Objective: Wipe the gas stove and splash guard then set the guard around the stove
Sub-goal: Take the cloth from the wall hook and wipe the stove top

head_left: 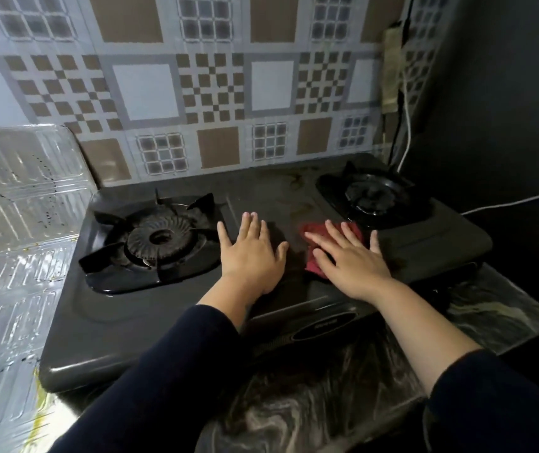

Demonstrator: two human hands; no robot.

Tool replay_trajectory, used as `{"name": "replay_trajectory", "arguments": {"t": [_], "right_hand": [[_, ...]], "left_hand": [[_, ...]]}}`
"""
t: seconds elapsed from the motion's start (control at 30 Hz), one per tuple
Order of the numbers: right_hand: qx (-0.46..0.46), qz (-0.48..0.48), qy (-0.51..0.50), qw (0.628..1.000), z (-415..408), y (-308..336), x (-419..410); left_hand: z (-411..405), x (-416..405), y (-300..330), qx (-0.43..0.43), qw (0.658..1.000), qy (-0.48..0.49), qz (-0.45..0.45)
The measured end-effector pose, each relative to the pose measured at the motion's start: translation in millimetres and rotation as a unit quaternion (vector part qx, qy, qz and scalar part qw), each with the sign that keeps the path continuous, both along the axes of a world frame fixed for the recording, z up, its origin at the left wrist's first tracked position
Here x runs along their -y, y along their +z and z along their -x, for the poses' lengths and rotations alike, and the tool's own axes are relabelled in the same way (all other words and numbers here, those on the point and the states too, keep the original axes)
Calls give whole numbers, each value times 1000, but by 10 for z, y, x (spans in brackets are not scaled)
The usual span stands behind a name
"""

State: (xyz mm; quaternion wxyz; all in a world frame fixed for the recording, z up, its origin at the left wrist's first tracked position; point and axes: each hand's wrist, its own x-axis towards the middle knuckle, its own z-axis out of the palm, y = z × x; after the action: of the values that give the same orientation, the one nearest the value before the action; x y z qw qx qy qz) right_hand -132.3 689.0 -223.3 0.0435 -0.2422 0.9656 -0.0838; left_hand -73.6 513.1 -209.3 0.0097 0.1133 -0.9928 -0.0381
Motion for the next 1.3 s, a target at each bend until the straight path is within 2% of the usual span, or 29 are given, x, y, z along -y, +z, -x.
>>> {"name": "replay_trajectory", "arguments": {"t": [0.2,0.33,0.67,0.87,1.0,1.17,1.3], "right_hand": [[-8,9,-49,999,128,-26,-596],[-13,12,-93,996,254,-41,-879],[15,-17,-226,974,931,-9,-1519],[35,-43,-263,963,1267,78,-1665],[20,-34,-257,966,1095,29,-1570],[-21,6,-200,980,652,-63,-1264],[-23,10,-154,988,315,-69,-889]], "left_hand": [[22,-234,24,69,997,2,-45],[62,-336,-6,85,995,21,-42],[98,-354,-90,79,996,40,-31],[122,-333,-125,78,995,45,-32],[116,-355,-115,78,995,47,-35],[104,-354,-79,87,994,45,-42],[94,-303,4,92,991,36,-85]]}}
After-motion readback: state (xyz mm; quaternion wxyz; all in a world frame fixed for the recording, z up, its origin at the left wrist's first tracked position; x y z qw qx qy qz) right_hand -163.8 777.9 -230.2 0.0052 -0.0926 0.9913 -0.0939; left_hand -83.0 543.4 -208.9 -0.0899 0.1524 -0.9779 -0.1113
